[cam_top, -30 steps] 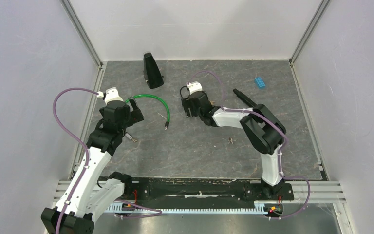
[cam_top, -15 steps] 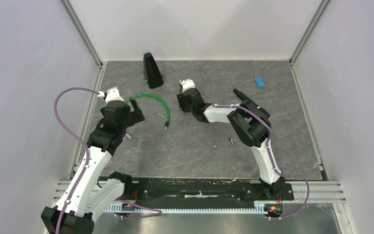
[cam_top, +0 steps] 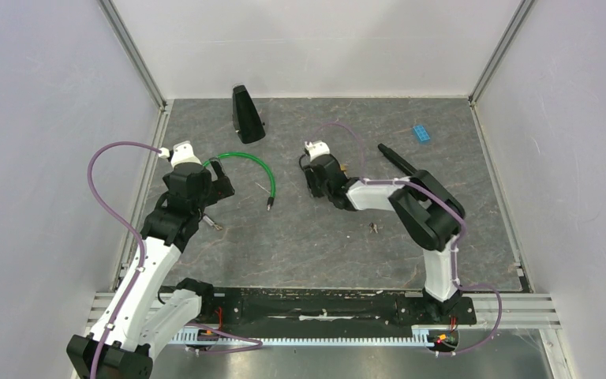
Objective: Unlock with the key
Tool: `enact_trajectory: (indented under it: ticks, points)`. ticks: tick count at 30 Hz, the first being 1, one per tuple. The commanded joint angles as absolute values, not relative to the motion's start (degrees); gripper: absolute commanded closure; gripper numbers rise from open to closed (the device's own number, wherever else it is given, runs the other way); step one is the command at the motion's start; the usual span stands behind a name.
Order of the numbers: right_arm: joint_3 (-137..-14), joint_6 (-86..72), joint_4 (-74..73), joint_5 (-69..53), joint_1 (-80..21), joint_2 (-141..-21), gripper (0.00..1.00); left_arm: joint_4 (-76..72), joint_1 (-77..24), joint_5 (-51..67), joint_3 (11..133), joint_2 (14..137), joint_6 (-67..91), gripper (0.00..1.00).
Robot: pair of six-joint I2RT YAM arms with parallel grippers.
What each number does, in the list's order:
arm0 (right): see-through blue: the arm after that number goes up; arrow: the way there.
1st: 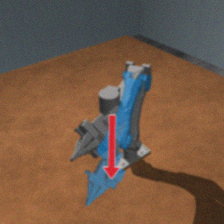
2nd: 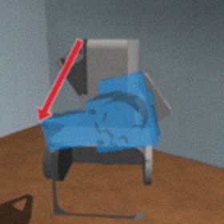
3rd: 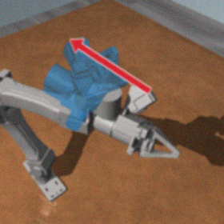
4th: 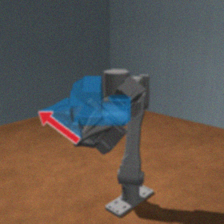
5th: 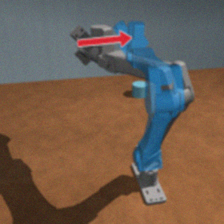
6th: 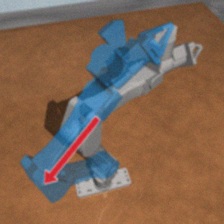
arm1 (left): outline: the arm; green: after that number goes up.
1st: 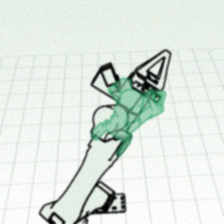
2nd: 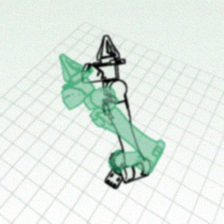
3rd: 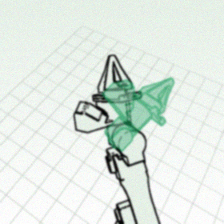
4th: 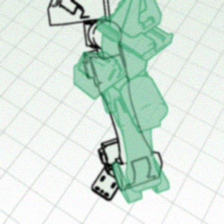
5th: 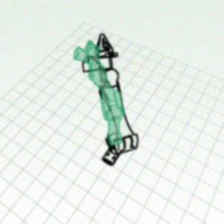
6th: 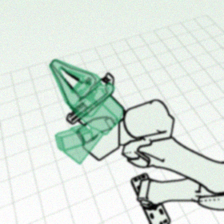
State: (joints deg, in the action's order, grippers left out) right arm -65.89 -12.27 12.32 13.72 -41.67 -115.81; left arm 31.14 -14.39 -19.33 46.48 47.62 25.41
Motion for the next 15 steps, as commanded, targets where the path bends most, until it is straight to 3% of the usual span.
enact_trajectory:
  ticks: [1, 8, 15]
  points:
    - [-56.2, -13.5, 2.5, 8.7, -44.3, -105.7, 0.89, 29.0, -14.5, -19.1, 46.2, 47.5, 23.4, 0.01]
    - [-46.3, -15.5, -6.7, 7.5, -51.4, -95.0, 0.87, 29.0, -14.5, -19.3, 46.1, 47.2, 23.5, 0.01]
    - [-45.9, -20.9, -6.9, 11.8, -57.8, -95.1, 0.83, 29.0, -14.5, -19.7, 45.9, 47.3, 23.5, 0.01]
